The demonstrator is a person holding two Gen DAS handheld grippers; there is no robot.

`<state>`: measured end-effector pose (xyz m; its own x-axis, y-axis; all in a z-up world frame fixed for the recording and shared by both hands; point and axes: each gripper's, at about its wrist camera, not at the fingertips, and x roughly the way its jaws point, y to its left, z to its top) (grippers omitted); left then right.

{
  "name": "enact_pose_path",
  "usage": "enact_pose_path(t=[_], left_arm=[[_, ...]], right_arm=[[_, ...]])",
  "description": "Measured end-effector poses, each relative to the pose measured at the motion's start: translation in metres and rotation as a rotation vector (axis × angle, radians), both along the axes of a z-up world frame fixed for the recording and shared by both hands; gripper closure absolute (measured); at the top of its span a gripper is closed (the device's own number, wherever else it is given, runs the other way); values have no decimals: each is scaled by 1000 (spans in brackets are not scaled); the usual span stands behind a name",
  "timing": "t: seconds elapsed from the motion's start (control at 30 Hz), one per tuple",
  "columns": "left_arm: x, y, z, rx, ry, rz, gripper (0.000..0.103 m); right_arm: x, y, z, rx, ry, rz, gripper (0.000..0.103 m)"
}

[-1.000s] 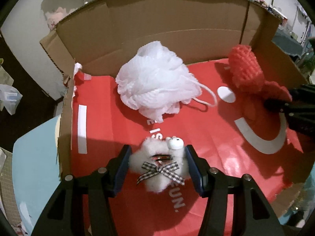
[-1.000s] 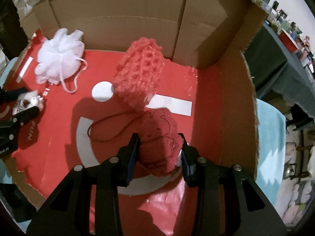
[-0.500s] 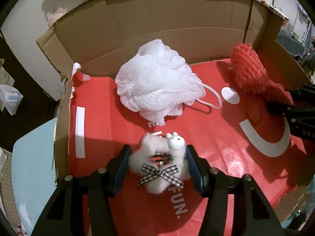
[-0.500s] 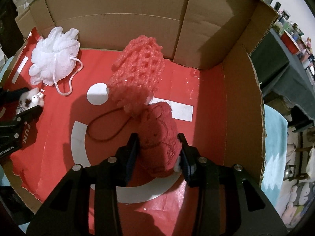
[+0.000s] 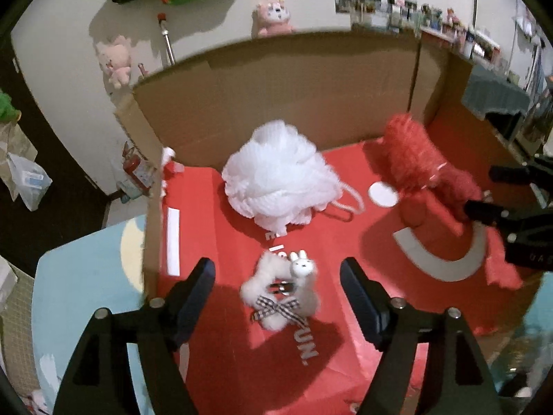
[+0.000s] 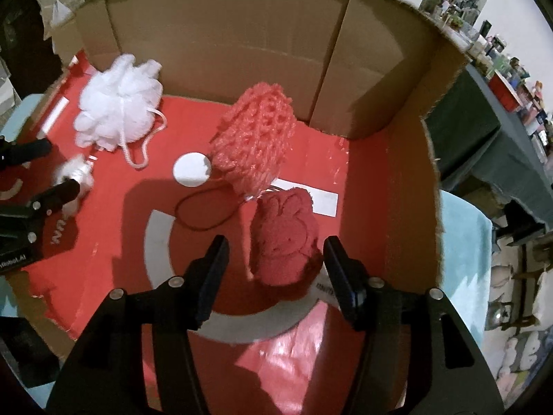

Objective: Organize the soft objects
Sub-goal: 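Lower both items into the box and open both tools to release them, then move both open tools back from the box toward the items on the table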

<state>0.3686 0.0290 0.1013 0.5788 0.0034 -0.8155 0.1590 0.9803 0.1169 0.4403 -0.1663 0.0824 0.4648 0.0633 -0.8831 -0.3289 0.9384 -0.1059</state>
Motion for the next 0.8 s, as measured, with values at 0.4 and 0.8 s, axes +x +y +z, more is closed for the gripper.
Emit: enact_pose_path(t=[0.4, 0.8], left_arm=[[-93, 6, 78, -123, -202, -1, 11], [-227, -6, 111, -192, -445, -26, 0]], right_arm=[[-72, -27, 78, 87, -151, -24, 27], [-222, -33, 149, 130, -461, 16, 13]])
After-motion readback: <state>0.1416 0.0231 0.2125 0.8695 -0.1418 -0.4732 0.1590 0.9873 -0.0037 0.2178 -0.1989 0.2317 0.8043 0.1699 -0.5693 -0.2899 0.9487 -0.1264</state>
